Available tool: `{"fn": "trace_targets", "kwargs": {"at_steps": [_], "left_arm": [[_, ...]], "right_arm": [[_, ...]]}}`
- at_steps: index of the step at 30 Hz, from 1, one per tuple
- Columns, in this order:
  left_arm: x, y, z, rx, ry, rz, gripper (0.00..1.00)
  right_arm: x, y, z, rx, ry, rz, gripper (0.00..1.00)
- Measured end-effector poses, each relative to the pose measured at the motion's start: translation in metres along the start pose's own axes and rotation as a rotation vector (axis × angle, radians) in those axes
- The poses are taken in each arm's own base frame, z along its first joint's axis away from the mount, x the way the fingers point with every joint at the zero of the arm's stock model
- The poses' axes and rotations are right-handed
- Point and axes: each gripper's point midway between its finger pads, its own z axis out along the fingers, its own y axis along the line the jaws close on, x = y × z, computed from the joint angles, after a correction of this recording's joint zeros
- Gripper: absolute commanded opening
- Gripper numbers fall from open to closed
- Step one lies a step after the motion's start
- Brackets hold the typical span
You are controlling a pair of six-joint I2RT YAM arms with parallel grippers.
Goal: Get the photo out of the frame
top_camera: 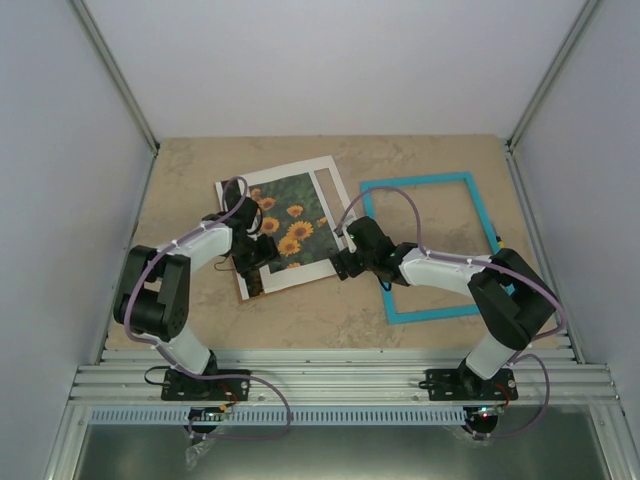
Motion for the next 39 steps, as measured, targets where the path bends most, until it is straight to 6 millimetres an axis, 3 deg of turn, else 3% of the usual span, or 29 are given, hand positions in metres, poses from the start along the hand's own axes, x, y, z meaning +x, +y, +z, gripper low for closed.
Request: {"fn": "trace_targets", "kwargs": {"at_steps": [4,9,13,18,24,30,39], "left_arm": [[-0.001,-0.001,-0.005,0.002,-0.015,-0.005,0.71],[-0.007,-0.007,-0.03,0.038,-0.09,-0.014,0.74],[-0.005,0.009,-0.041,0.037,-0.121,-0.054,0.74],[0.007,0.035,-0.035,-0.008,-0.094,-0.106,0.73],[0.018,0.044,-0.028,-0.01,-0.056,-0.144,0.74],[0.017,0.049,-0.03,-0.006,-0.064,-0.165,0.76],[0.025,0.055,-0.028,-0.006,-0.051,-0.177,0.79]], "right_arm": [[-0.004,0.0,-0.004,-0.002,-0.011,0.001,0.98],[-0.007,0.004,-0.008,-0.027,-0.021,-0.009,0.98],[-0.007,0.013,-0.009,-0.069,-0.02,-0.037,0.98],[-0.012,0.033,-0.01,-0.128,-0.026,-0.082,0.97],[-0.027,0.049,0.009,-0.161,-0.032,-0.09,0.97],[-0.011,0.051,0.034,-0.156,0.035,-0.08,0.97],[0.002,0.05,0.045,-0.138,0.085,-0.064,0.97]]}}
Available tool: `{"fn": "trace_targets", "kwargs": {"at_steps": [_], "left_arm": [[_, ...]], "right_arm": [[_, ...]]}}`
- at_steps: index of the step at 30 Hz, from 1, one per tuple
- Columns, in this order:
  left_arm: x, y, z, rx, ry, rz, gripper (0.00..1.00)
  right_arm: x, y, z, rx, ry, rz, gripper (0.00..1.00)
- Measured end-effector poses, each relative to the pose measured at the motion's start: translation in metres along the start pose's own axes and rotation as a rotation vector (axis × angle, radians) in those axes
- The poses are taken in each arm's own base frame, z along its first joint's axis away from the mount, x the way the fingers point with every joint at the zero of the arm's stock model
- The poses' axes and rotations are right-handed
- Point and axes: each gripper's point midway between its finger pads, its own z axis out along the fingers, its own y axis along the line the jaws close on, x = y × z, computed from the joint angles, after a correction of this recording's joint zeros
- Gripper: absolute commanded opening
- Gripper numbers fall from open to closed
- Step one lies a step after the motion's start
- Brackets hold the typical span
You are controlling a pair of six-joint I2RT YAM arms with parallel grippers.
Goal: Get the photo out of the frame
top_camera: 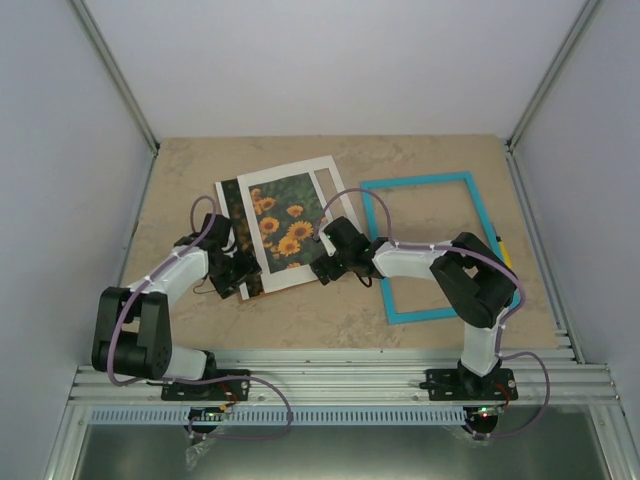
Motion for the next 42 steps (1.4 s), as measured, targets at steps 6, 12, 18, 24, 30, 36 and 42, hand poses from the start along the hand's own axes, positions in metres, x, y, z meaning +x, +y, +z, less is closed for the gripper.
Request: {"fn": "trace_targets", "kwargs": {"at_steps": [6,12,18,24,30,36,42], "left_arm": [[0.004,0.002,0.0,0.005,0.005,-0.005,0.79],[0.01,0.002,0.004,0.024,0.026,-0.02,0.79],[0.011,0.001,0.006,0.039,0.027,-0.025,0.79],[0.01,0.001,0.006,0.04,0.024,-0.026,0.8],[0.01,-0.001,0.005,0.051,0.025,-0.031,0.8],[0.008,-0.01,0.005,0.095,0.027,-0.033,0.81],[0.005,-0.02,0.003,0.14,0.019,-0.019,0.83]], "right_arm": [[0.0,0.0,0.0,0.0,0.0,0.013,0.97],[0.0,0.0,0.0,0.0,0.0,0.019,0.97],[0.001,0.0,0.001,0.0,0.002,0.019,0.97],[0.001,-0.001,0.002,0.004,0.001,0.02,0.97],[0.001,-0.001,0.002,0.004,0.001,0.021,0.97],[0.0,-0.001,0.002,0.003,-0.001,0.023,0.97],[0.0,-0.001,0.002,0.003,-0.001,0.023,0.97]]}}
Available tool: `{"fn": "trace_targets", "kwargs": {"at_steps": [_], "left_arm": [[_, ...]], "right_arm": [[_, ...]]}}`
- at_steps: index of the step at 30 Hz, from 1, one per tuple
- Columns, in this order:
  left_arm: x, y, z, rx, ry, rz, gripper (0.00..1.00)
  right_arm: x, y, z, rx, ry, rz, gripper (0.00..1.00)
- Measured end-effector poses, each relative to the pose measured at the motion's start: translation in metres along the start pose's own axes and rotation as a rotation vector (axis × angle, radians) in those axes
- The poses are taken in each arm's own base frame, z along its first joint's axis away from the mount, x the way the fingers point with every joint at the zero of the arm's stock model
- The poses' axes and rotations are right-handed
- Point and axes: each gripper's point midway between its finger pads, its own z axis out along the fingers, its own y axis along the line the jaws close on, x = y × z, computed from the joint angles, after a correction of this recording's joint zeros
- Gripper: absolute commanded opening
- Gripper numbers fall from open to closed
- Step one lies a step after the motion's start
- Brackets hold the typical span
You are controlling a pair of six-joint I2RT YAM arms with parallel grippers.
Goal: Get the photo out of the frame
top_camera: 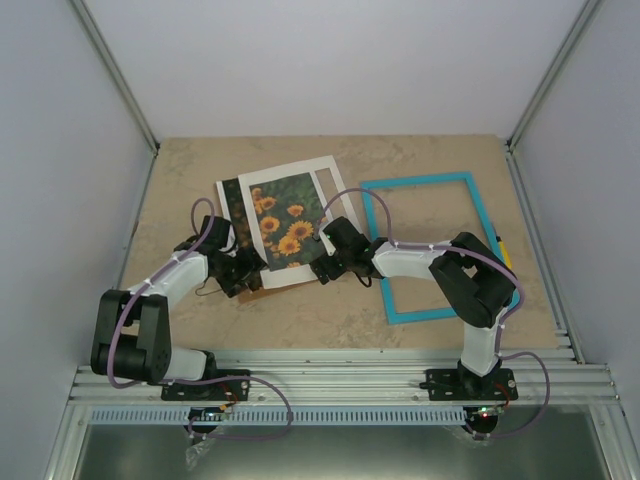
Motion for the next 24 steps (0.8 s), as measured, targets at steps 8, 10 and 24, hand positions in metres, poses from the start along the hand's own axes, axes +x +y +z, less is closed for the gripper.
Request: {"fn": "trace_targets", "kwargs": {"at_steps": [8,10,24], "left_arm": [[-0.016,-0.012,-0.004,0.056,-0.062,0.047,0.84],[-0.023,-0.014,-0.006,0.07,-0.085,0.059,0.85],[-0.068,-0.045,-0.018,0.165,-0.169,0.213,0.85]], "right_arm": [[0.0,0.0,0.0,-0.001,-0.001,0.0,0.97],[-0.001,0.0,0.0,-0.001,-0.003,0.0,0.97],[-0.001,0.0,0.001,-0.002,-0.013,-0.005,0.97]]}}
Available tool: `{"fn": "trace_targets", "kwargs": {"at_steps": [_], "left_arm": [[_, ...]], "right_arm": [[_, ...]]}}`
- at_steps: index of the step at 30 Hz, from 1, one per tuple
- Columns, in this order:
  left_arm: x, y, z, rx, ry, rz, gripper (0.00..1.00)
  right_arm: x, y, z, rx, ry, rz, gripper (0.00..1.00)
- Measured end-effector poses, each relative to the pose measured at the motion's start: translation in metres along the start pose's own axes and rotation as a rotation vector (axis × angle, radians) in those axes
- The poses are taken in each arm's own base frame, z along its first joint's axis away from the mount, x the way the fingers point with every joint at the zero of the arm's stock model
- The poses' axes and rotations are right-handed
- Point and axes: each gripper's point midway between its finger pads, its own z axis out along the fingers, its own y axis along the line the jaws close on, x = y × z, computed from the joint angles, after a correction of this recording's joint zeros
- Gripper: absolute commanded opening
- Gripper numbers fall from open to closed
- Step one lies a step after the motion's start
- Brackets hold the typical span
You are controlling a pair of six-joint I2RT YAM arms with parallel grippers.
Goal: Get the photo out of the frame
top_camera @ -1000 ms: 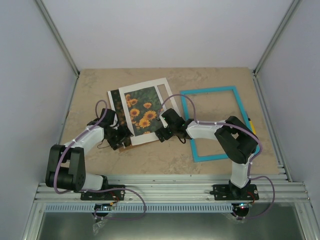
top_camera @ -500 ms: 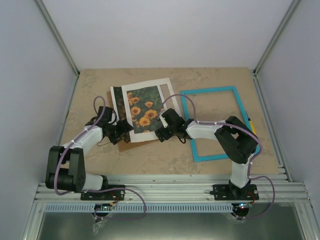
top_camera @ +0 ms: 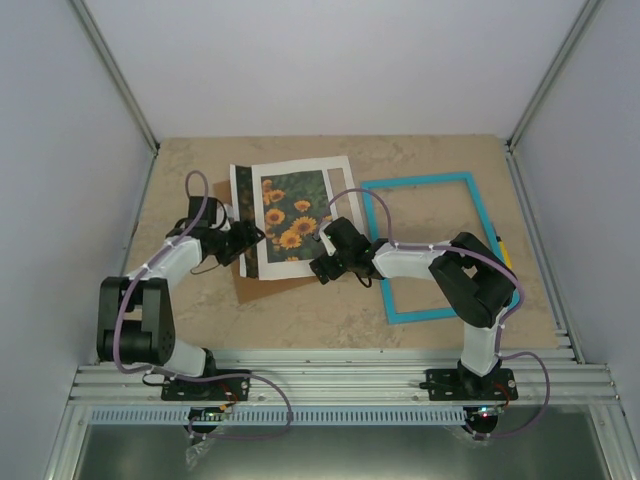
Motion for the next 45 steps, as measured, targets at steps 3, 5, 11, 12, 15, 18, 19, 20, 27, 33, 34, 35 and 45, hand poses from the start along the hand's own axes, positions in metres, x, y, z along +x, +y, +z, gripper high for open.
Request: {"fn": "trace_targets", "kwargs": {"at_steps": [3,5,11,12,15,18,19,20,27,33,34,35,45], "left_arm": [[-0.009,0.001,0.003,0.001,-0.002,0.011,0.82],[-0.013,0.003,0.007,0.002,0.008,0.013,0.78],[-0.024,0.007,0.021,-0.011,0.031,0.013,0.66],[-0.027,0.006,0.022,-0.012,0.03,0.013,0.63],[-0.041,0.005,0.026,-0.01,0.019,0.013,0.56],[-0.055,0.009,0.03,-0.013,0.01,0.002,0.47],[-0.059,0.011,0.032,-0.016,0.007,-0.002,0.45],[-0.062,0.014,0.034,-0.019,0.007,-0.006,0.43],[-0.069,0.023,0.039,-0.044,0.011,-0.003,0.21],[-0.066,0.029,0.046,-0.056,0.03,-0.005,0.0],[-0.066,0.03,0.046,-0.059,0.035,-0.002,0.0],[-0.066,0.03,0.046,-0.061,0.036,-0.002,0.0],[-0.066,0.033,0.027,-0.149,0.028,0.018,0.0]], "right_arm": [[0.0,0.0,0.0,-0.001,-0.001,0.0,0.97],[0.0,0.001,0.0,-0.005,-0.003,-0.001,0.97],[-0.001,0.001,0.0,-0.009,-0.006,-0.004,0.97],[-0.001,0.001,0.0,-0.009,-0.006,-0.004,0.97],[-0.001,0.002,0.0,-0.009,-0.006,-0.007,0.97],[-0.001,0.002,0.0,-0.009,-0.008,-0.009,0.97],[-0.001,0.002,0.0,-0.009,-0.008,-0.009,0.97],[-0.001,0.002,0.0,-0.01,-0.008,-0.01,0.97],[-0.001,0.002,0.0,-0.012,-0.008,-0.014,0.97],[-0.001,0.002,0.0,-0.012,-0.007,-0.019,0.97],[-0.001,0.002,0.0,-0.012,-0.007,-0.019,0.97],[-0.001,0.002,0.0,-0.012,-0.007,-0.019,0.97],[0.0,0.005,-0.002,-0.029,-0.002,-0.022,0.98]]}}
